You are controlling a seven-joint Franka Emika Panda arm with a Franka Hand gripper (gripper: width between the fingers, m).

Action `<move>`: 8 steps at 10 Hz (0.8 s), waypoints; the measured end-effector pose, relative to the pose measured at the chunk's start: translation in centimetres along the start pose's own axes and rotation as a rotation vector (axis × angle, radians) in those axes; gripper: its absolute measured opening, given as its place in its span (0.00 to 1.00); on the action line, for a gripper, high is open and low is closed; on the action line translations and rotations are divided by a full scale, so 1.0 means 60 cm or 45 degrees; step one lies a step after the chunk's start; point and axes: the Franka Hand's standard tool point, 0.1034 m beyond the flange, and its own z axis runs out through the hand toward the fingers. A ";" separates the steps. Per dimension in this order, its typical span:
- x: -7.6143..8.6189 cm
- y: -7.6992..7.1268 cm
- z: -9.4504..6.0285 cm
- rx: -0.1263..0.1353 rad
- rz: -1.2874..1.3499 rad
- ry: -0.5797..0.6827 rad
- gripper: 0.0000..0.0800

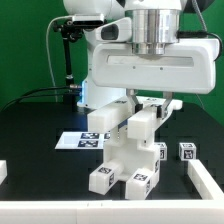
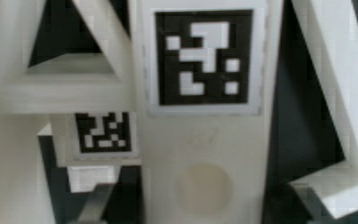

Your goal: Assemble chair

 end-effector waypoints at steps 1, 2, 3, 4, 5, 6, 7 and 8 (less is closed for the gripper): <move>0.000 0.000 0.001 -0.001 0.000 -0.001 0.36; -0.001 0.000 0.002 -0.002 0.000 -0.002 0.36; -0.001 0.001 0.003 -0.003 0.000 -0.003 0.36; -0.001 0.001 0.008 -0.003 -0.002 0.006 0.36; -0.004 0.001 0.022 -0.007 -0.008 0.017 0.36; -0.007 0.001 0.032 -0.009 -0.013 0.026 0.36; -0.008 0.001 0.040 -0.011 -0.016 0.033 0.36; -0.006 0.000 0.044 -0.010 -0.017 0.045 0.36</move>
Offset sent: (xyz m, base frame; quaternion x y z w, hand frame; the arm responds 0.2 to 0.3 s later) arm 0.0000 0.0000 0.0000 0.0000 0.0000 0.0000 1.0000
